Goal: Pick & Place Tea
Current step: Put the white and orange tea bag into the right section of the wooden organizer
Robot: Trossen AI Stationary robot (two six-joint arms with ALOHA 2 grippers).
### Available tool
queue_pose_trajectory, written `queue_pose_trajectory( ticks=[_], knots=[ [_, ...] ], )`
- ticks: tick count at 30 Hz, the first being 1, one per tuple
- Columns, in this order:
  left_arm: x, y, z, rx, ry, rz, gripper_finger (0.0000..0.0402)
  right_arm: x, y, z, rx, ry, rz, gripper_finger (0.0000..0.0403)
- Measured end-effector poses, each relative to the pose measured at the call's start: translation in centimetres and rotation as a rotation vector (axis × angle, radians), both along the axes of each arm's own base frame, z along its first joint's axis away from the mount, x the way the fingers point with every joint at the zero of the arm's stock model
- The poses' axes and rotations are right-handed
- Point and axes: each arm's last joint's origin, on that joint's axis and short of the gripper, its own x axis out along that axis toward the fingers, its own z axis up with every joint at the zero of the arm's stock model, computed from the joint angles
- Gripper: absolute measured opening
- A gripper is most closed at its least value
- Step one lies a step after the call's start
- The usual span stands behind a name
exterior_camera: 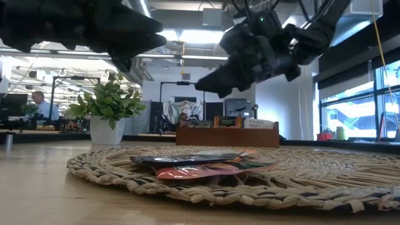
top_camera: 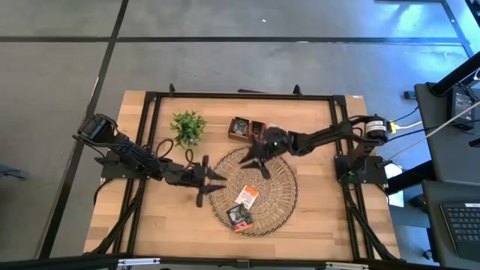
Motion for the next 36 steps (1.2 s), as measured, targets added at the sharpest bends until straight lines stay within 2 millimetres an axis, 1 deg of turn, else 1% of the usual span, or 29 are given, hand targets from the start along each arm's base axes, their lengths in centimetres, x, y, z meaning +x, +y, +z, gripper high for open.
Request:
queue_pose_trajectory(
  ticks=[3,7,15,18,21,23,25,29,33,36],
  knots=[
    [0.0,-0.3,-0.2,-0.024,0.028,-0.097,0.0122,-0.3,1.7,0.0,-0.095,0.05,-0.026,0.0094],
    [-0.1,-0.5,-0.3,-0.031,0.039,-0.157,0.0124,-0.9,3.7,0.0,-0.175,0.131,-0.062,0.0094],
    [-0.1,-0.6,-0.4,-0.035,0.045,-0.178,0.0121,-2.5,6.7,-1.3,-0.151,0.352,0.011,0.0094],
    [-0.1,-0.7,-0.4,-0.087,0.053,-0.175,0.0118,-2.8,7.8,-1.5,-0.156,0.373,0.042,0.0094],
    [0.2,-0.8,-0.6,-0.141,0.082,-0.158,0.0112,-2.8,8.7,-1.3,-0.176,0.344,0.079,0.0094],
    [1.0,-1.1,-0.6,-0.153,0.125,-0.147,0.0105,-2.8,9.0,-1.3,-0.191,0.327,0.098,0.0094],
    [2.0,-1.5,-1.1,-0.132,0.203,-0.138,0.0097,-2.8,9.0,-1.2,-0.192,0.324,0.1,0.0094],
    [4.6,-2.5,-1.6,-0.078,0.309,-0.156,0.0071,-2.8,9.0,-1.2,-0.191,0.322,0.095,0.0094],
    [7.0,-3.1,-1.8,-0.034,0.334,-0.242,0.0033,-2.8,9.0,-1.2,-0.19,0.323,0.095,0.0094],
    [8.4,-3.0,-2.0,-0.022,0.342,-0.256,0.0007,-2.8,9.1,-1.2,-0.191,0.322,0.098,0.0094]
  ],
)
